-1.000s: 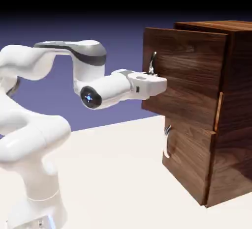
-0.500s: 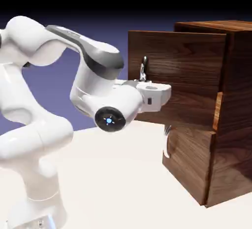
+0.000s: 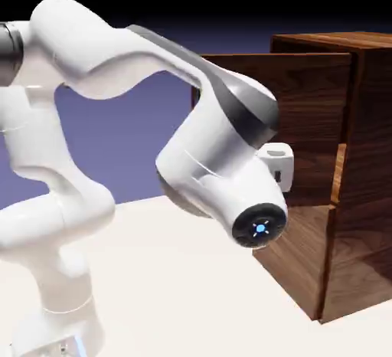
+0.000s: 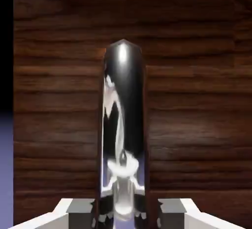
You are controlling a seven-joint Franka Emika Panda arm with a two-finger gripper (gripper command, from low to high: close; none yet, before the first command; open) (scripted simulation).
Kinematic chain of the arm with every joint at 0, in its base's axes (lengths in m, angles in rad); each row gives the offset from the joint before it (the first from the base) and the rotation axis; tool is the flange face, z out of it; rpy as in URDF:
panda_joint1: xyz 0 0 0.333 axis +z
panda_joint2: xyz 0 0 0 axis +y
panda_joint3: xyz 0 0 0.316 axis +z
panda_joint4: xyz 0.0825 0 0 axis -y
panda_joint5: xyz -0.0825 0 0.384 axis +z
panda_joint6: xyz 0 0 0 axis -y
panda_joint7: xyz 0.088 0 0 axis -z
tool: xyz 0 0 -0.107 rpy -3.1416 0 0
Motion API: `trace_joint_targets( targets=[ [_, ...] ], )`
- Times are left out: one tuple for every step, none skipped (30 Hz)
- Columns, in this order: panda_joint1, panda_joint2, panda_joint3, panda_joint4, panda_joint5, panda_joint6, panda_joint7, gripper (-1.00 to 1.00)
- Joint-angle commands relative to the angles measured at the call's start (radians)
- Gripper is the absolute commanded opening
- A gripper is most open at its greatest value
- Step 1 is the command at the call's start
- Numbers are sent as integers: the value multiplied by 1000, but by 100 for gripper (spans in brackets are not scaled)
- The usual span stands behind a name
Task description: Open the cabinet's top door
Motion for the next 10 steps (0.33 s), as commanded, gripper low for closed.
trace_joint_targets(
  targets=[
    [2,34,1,36,-21,-16,-7,-100],
    [4,67,2,72,-43,-33,-14,-100],
    [6,99,3,109,-63,-50,-20,-100],
    [8,130,5,145,-82,-67,-25,-100],
    [11,161,7,181,-101,-83,-30,-100],
    [13,192,10,218,-119,-100,-34,-100],
    [15,213,12,243,-130,-111,-36,-100],
    [15,213,12,243,-130,-111,-36,100],
    [15,213,12,243,-130,-111,-36,100],
    [10,244,7,281,-138,-122,-32,100]
  ],
)
